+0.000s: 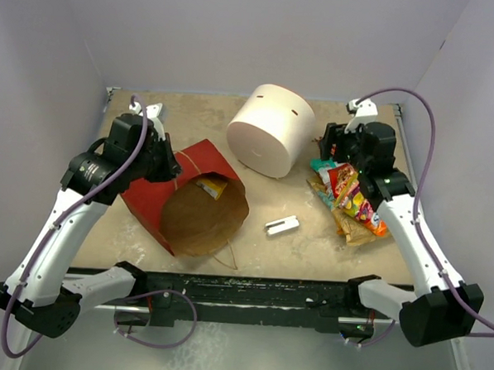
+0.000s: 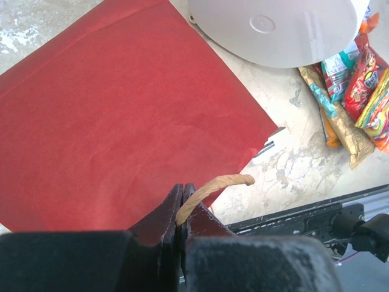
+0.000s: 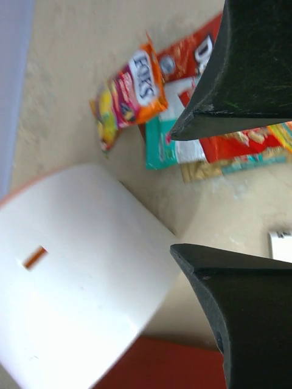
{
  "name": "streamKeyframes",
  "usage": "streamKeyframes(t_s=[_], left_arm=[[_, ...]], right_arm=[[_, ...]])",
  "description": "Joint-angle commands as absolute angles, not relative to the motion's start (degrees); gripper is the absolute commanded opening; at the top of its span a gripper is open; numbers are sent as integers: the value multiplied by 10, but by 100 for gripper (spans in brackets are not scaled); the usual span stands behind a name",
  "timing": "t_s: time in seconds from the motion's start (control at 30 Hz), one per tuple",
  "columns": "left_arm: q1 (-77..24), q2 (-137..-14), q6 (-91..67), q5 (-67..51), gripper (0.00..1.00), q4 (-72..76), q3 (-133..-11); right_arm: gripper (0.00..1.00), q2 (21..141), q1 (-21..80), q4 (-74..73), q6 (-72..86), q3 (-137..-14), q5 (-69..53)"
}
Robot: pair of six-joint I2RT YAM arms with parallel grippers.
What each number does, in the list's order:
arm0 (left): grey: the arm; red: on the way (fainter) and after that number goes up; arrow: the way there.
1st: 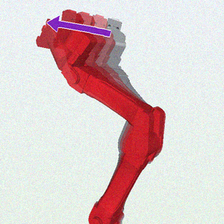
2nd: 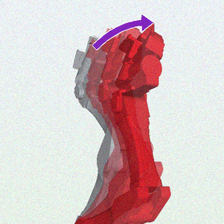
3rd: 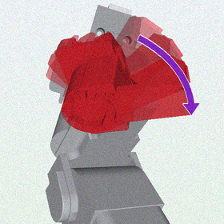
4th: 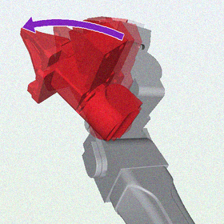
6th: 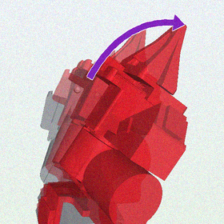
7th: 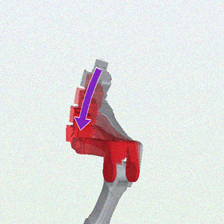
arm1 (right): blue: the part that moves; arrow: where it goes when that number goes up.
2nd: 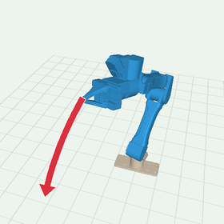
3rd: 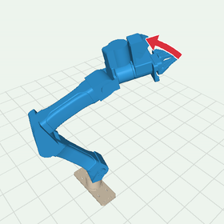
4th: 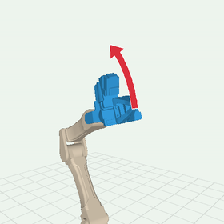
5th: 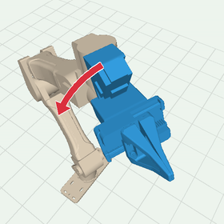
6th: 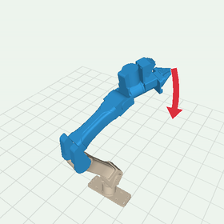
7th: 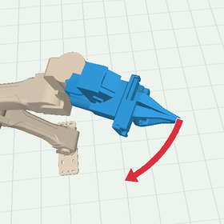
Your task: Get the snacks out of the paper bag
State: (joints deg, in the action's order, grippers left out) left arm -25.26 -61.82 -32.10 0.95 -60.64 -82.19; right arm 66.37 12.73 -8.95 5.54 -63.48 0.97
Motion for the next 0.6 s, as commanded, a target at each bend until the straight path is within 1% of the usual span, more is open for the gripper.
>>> streamKeyframes(t_s=[0.0,0.13,0.3,0.43,0.57], left_arm=[[-254,-606,-366,23,0,-579,-828],[-254,-601,-375,21,0,-577,-818],[-254,-614,-371,27,0,-589,-837],[-254,-614,-370,30,0,-589,-844],[-254,-611,-370,31,0,-590,-843]], right_arm=[[70,659,147,-68,108,-603,-82],[71,660,173,-99,56,-638,-69],[73,672,263,-110,-36,-682,-74],[73,666,375,-68,-106,-675,-91],[73,647,500,25,-182,-611,-126]])
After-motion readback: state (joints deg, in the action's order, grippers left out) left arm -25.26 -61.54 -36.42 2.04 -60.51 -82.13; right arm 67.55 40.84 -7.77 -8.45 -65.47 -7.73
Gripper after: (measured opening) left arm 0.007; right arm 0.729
